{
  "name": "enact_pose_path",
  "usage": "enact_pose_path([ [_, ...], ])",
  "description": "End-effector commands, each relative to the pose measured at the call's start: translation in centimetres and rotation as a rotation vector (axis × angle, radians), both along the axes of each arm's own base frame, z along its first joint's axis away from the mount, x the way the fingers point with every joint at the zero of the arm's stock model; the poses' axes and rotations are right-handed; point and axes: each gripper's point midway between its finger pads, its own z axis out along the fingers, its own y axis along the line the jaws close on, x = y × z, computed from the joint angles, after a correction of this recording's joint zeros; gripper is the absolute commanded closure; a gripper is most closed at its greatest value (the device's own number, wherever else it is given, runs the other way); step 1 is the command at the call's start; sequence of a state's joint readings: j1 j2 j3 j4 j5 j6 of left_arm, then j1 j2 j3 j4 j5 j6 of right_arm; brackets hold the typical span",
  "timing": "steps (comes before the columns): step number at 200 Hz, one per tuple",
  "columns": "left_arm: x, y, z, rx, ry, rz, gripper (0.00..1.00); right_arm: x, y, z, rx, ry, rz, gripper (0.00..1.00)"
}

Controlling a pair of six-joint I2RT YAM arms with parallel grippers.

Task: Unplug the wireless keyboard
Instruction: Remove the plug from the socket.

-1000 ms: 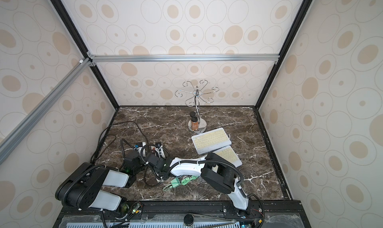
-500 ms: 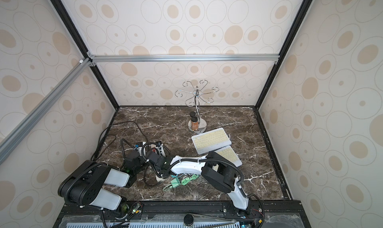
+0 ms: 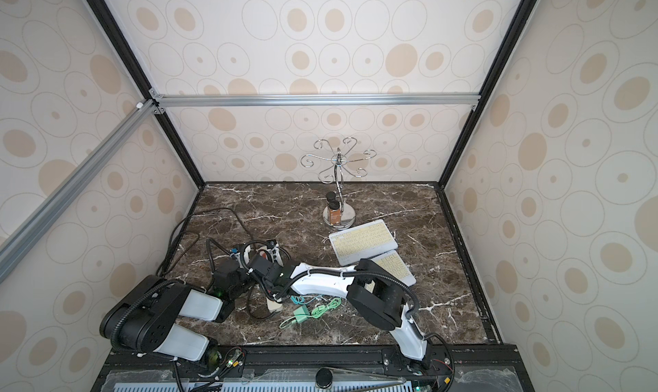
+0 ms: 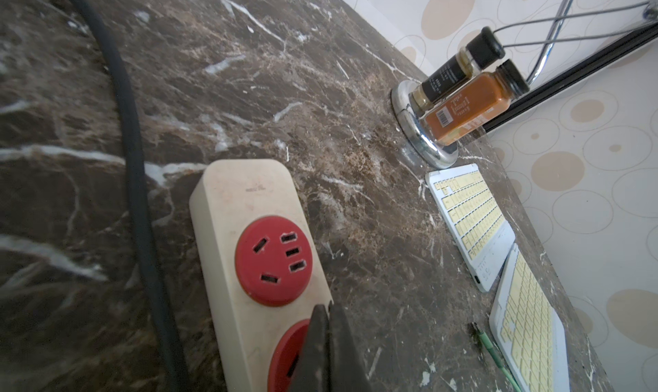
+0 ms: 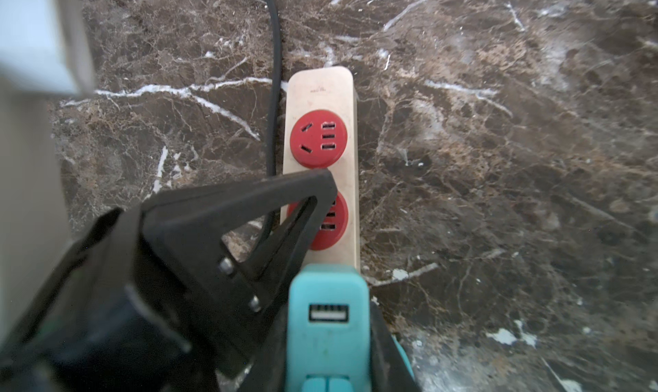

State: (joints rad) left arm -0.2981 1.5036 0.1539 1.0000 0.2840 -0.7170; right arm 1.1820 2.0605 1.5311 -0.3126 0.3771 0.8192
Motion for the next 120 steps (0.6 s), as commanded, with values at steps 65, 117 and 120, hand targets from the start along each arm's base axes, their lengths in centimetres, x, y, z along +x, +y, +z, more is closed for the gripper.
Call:
enact_pose_path([
  [65, -1.9, 0.3, -2.5, 0.045, 0.093, -0.016, 1.00, 1.6, 2.2, 5.9, 0.153, -0.128, -0.039, 1.00],
  [117, -2.3, 1.3, -0.8, 0.060, 0.032, 0.025, 1.00, 2.0, -2.4, 7.1, 0.095, -0.223, -0.118, 1.00],
  [120, -2.3, 1.4, -0.6, 0.061, 0.027, 0.029, 1.00, 2.0, -2.6, 7.1, 0.090, -0.227, -0.122, 1.00],
])
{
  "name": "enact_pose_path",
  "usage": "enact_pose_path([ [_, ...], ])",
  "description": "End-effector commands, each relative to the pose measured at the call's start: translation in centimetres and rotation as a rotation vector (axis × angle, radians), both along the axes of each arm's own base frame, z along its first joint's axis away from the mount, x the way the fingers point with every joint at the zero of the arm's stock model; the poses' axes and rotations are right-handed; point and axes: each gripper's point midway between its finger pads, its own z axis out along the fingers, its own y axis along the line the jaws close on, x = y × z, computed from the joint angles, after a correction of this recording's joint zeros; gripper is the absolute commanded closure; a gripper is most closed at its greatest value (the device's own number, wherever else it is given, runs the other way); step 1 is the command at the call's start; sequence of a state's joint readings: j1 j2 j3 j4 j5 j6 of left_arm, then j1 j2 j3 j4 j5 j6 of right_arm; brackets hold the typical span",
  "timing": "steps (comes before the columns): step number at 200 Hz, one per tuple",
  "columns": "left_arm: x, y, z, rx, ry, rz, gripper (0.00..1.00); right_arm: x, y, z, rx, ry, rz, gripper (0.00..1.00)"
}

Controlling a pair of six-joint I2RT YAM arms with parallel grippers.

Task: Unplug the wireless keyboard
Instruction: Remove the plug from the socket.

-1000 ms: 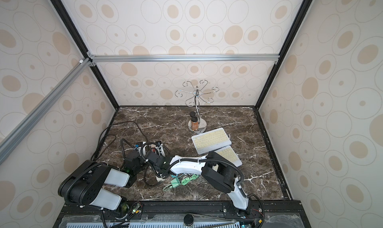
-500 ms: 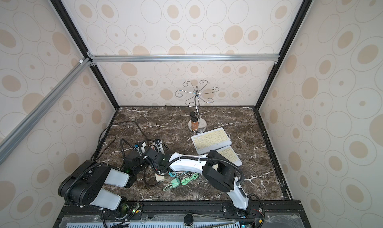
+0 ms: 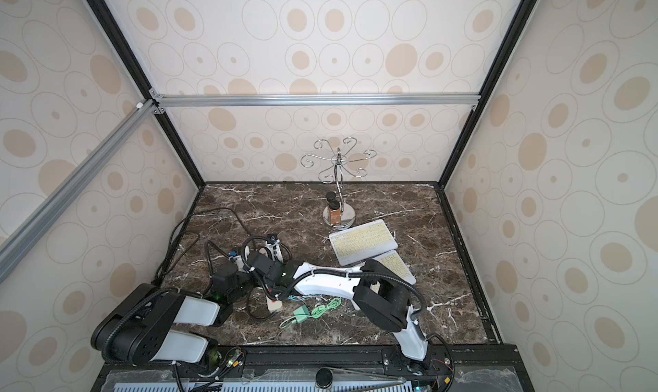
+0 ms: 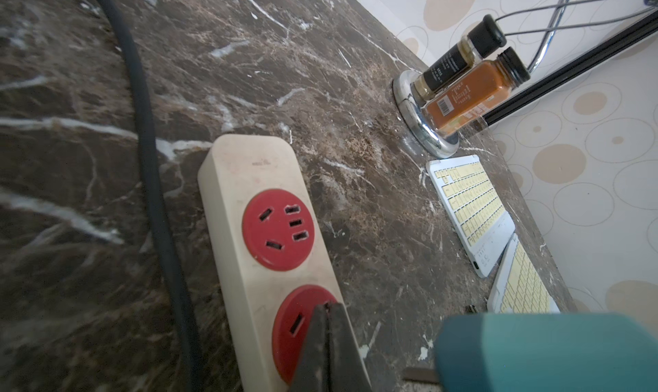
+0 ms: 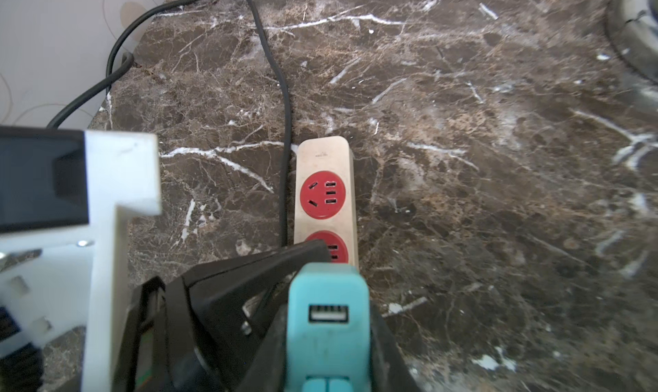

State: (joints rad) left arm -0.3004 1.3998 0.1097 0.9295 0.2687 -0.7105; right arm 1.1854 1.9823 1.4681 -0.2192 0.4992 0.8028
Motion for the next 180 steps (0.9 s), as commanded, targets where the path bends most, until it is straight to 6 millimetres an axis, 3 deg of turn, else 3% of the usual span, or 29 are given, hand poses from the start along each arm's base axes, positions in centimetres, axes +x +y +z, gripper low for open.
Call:
enact_pose_path([
  [1, -0.9, 0.8, -0.7, 0.046, 0.020, 0.021, 1.00, 0.6, -1.7, 3.6, 0.034, -0.093, -0.060, 1.00],
  [28, -1.2, 1.7, 0.2, 0.059, -0.017, 0.059, 1.00, 0.6, -3.6, 3.9, -0.036, -0.120, -0.084, 1.00],
  [63, -1.5, 2.9, 1.2, 0.080, -0.061, 0.114, 1.00, 0.3, -5.5, 2.8, -0.176, -0.103, -0.092, 1.00],
  [121, -1.9, 3.8, 2.6, 0.081, -0.110, 0.153, 1.00, 0.7, -10.4, 2.5, -0.425, -0.121, -0.128, 1.00],
  [138, -1.8, 3.9, 2.8, 0.082, -0.115, 0.162, 1.00, 0.6, -10.9, 1.9, -0.477, -0.109, -0.120, 1.00],
  [180, -2.0, 4.3, 2.9, 0.085, -0.122, 0.176, 1.00, 0.2, -10.6, -1.6, -0.600, -0.025, -0.096, 1.00],
])
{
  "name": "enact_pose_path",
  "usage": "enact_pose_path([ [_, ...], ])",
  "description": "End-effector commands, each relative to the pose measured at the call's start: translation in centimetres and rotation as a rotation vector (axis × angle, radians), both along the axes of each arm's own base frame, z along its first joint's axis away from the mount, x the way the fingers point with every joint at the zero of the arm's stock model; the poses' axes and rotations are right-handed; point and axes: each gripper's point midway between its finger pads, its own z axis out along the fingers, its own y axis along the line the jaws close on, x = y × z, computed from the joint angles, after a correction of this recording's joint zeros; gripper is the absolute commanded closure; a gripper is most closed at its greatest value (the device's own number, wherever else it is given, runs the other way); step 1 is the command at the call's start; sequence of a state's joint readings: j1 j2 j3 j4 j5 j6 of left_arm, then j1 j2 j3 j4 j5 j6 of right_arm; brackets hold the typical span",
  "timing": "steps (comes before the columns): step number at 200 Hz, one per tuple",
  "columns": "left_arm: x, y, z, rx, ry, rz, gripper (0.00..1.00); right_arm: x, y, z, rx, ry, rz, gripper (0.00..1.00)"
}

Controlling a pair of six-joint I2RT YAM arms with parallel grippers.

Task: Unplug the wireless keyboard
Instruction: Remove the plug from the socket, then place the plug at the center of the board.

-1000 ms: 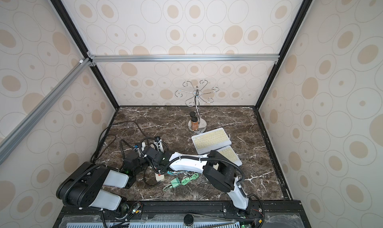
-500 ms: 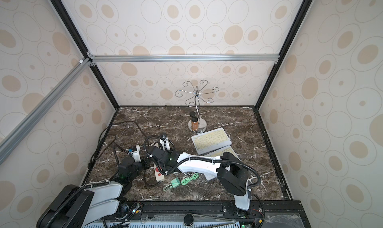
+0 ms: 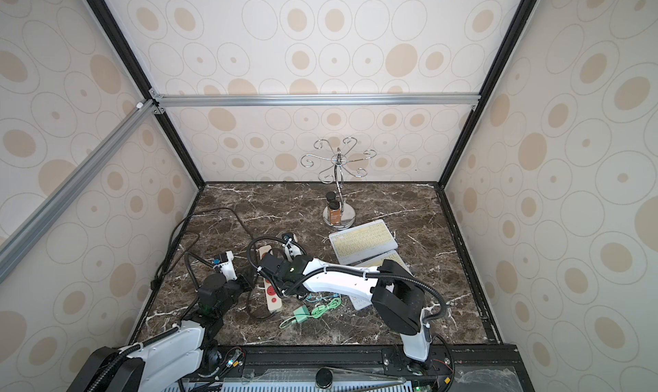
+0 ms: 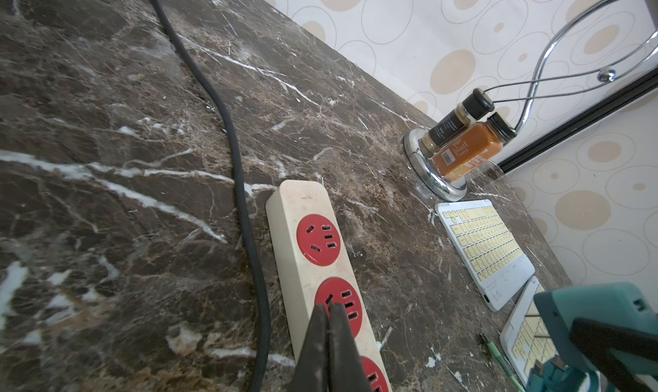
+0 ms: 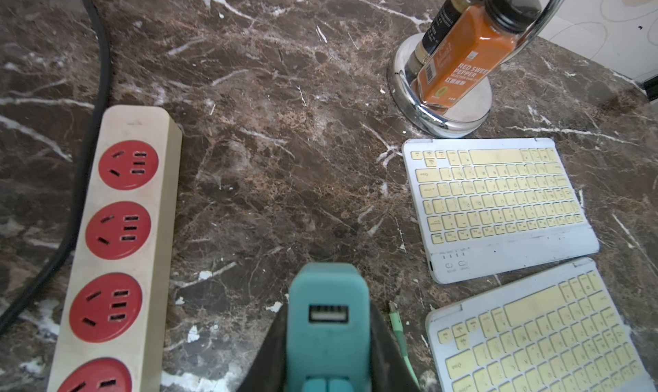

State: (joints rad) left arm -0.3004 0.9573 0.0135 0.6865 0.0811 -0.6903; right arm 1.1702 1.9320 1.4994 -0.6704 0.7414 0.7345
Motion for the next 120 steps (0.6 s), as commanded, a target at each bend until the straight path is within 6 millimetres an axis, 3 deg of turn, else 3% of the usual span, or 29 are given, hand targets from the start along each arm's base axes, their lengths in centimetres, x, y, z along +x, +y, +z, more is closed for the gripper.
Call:
enact_pose_path([
  [1, -0.3, 0.4, -0.5, 0.029, 0.008, 0.013, 1.00, -0.2, -0.9, -2.0, -0.134, 0.043, -0.013, 1.00],
  [88, -0.2, 0.5, -0.5, 0.029, 0.010, 0.018, 1.00, -1.0, 2.4, -7.1, -0.169, 0.216, 0.025, 1.00],
  [120, -0.2, 0.5, -0.5, 0.031, 0.009, 0.020, 1.00, -1.2, 2.7, -8.4, -0.194, 0.255, 0.012, 1.00],
])
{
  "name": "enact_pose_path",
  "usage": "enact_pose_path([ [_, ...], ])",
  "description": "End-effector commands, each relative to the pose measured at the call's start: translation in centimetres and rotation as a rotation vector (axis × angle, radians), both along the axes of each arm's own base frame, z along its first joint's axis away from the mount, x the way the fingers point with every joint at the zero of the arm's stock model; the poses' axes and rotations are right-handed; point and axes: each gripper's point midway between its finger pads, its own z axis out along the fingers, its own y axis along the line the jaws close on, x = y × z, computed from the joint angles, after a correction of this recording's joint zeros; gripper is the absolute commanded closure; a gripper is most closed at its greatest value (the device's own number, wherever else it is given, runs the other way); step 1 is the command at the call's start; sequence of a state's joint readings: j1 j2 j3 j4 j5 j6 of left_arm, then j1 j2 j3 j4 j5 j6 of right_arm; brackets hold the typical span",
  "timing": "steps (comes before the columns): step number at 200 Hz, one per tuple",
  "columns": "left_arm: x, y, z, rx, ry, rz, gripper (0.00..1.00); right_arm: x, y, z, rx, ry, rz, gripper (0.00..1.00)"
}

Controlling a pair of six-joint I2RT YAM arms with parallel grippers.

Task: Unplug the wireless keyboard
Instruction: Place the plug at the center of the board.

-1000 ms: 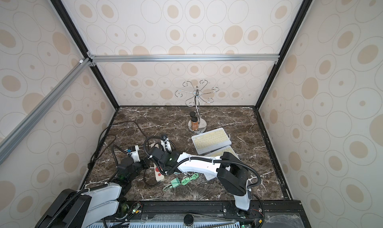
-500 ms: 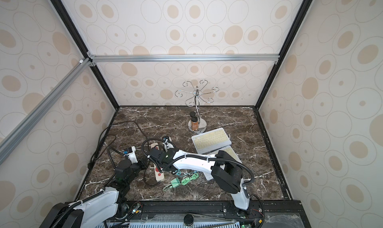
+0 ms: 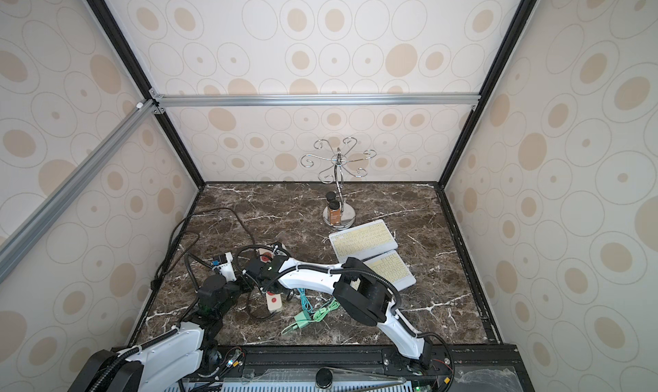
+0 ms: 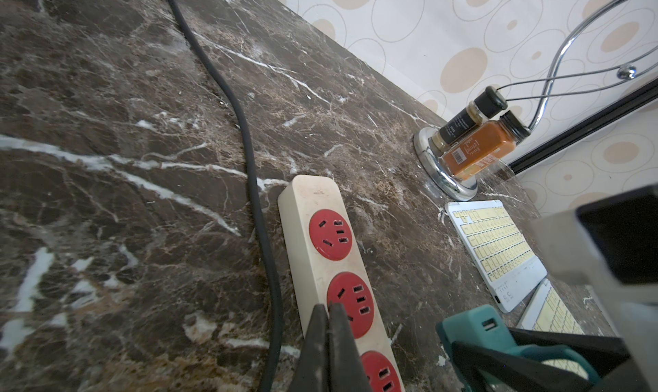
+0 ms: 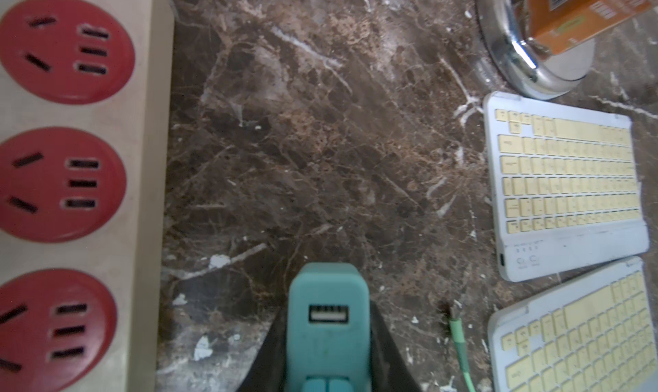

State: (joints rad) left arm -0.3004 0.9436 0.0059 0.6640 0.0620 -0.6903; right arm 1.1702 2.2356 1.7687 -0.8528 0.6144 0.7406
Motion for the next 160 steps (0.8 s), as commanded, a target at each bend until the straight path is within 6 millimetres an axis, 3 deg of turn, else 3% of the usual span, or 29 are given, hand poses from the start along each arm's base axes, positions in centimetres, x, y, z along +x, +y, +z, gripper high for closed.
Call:
enact_pose_path([
  [1, 0.0, 0.1, 0.0, 0.020, -0.005, 0.002, 1.00, -0.7, -0.5, -1.2, -0.050, 0.057, -0.016, 1.00],
  [28, 0.0, 0.1, -0.1, 0.023, -0.004, 0.004, 1.00, -0.7, -0.6, -1.9, -0.073, 0.070, -0.027, 0.95],
  [63, 0.0, 0.3, 0.0, 0.025, -0.006, 0.015, 1.00, -0.8, -0.7, -2.3, -0.078, 0.081, -0.033, 0.79],
  [84, 0.0, 0.4, 0.1, 0.027, -0.009, 0.021, 1.00, -0.8, -0.8, -2.1, -0.071, 0.077, -0.038, 0.63],
  [113, 0.0, 0.7, 0.2, 0.031, -0.014, 0.035, 1.00, -0.7, -0.4, -1.3, -0.028, 0.068, -0.028, 0.46],
  [146, 0.3, 0.8, 1.1, 0.025, -0.033, 0.047, 1.00, -0.6, 0.3, 1.1, 0.045, 0.048, -0.020, 0.42],
  [160, 0.7, 0.8, 2.0, 0.023, -0.037, 0.051, 0.95, -0.6, 0.6, 2.7, 0.091, 0.035, -0.009, 0.36],
])
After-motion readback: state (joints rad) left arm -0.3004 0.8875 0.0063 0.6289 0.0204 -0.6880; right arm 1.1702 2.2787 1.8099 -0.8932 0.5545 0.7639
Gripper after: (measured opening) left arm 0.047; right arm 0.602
